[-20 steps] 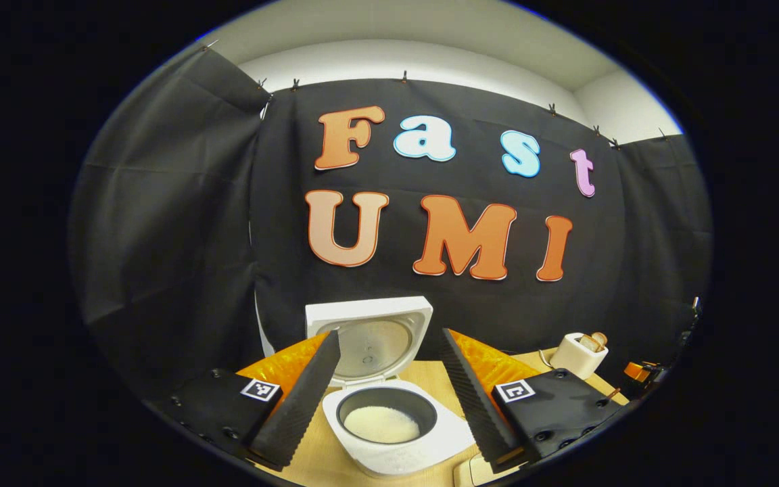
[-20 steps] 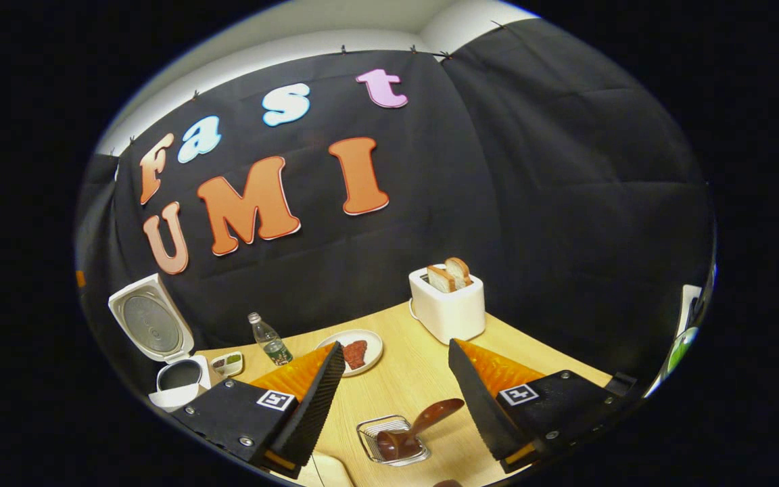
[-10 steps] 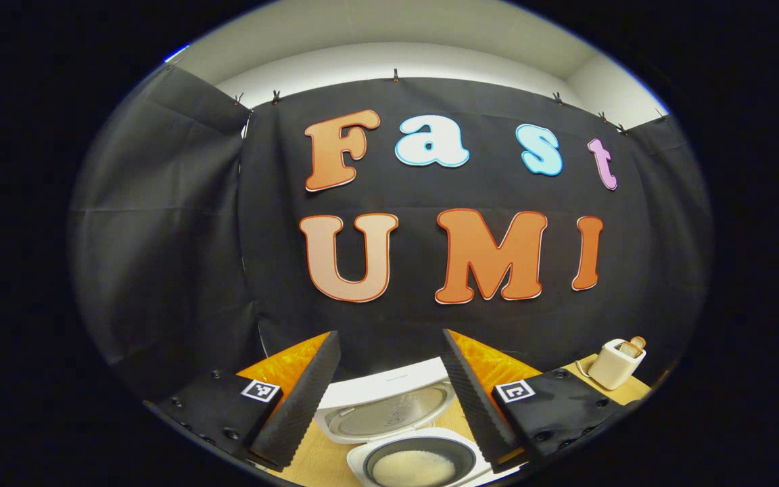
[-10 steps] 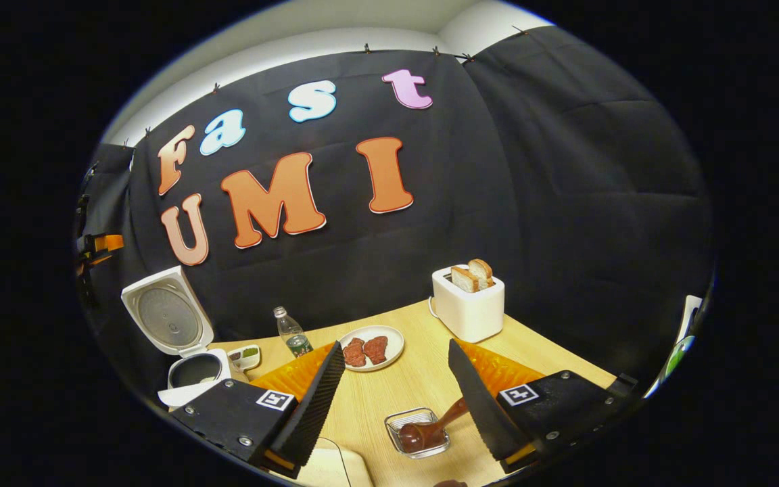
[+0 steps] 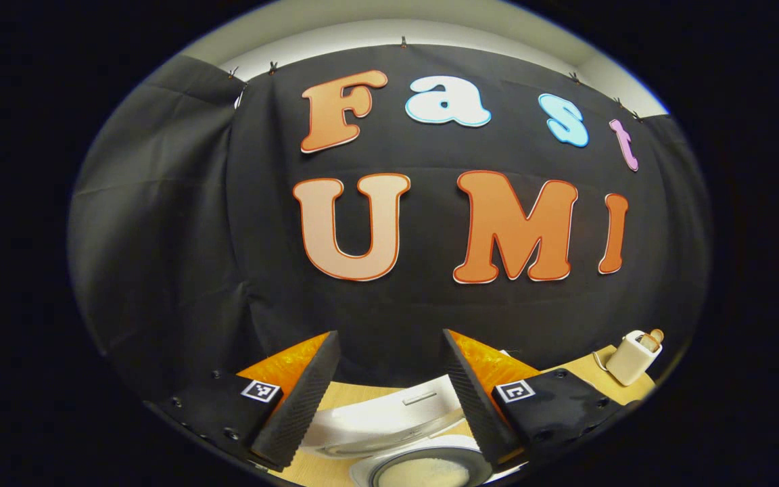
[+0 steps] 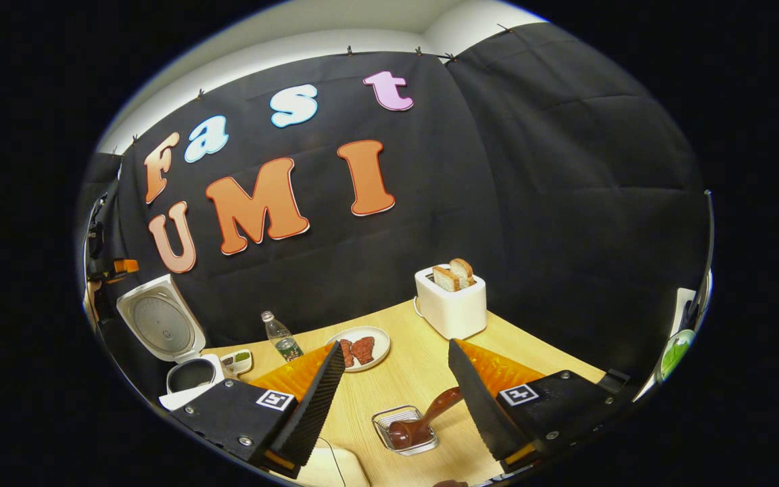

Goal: Close the left gripper, press the button to open the rice cooker; take a wooden spoon from the chopstick holder with the right hand, scoop a spoonful of rice and pour it into the rice cooker, then put the wooden spoon back into the chopstick holder.

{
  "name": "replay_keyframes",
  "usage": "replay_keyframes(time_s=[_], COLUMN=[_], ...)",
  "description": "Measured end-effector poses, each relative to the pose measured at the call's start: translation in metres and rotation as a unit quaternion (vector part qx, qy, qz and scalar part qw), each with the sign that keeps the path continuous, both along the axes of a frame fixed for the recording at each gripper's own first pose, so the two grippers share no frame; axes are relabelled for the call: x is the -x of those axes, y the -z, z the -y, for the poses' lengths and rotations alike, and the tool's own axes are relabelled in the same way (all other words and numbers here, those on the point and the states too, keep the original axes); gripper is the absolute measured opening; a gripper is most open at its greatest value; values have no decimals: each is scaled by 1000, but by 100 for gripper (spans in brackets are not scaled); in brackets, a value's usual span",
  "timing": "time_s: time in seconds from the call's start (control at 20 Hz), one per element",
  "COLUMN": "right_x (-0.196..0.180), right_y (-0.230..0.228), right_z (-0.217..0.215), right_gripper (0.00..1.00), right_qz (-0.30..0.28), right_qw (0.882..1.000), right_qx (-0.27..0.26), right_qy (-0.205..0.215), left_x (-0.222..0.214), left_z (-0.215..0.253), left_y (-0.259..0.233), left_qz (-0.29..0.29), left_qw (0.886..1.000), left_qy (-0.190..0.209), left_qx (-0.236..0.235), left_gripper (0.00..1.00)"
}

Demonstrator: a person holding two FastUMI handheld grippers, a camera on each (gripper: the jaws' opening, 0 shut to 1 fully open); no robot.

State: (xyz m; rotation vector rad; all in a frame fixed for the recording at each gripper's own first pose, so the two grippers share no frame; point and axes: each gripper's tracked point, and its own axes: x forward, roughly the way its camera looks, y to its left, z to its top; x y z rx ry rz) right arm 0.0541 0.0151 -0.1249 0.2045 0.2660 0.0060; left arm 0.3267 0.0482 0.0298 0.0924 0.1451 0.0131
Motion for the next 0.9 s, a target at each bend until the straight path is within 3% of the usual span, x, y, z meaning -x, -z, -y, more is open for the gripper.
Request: replay_keyframes(time_s=[0.35,0.55,0.9], right_x=[4,8,21], right_y=[-7,-26,-63], right_z=[-9,-14,-36], right_gripper=[95,95,95], right_qz=[3,16,40], right_qw=[1000,1000,998], right_qx=[3,13,-10], right_qy=[-8,-17,-44], left_x=[-12,-2,35], left_z=[-8,-9,7], left_y=[35,39,44], left_qz=[-50,-48,-61], left_qw=[999,998,997], left_qy=[-5,2,24], left_qx=[7,41,31], left_gripper=[100,100,100])
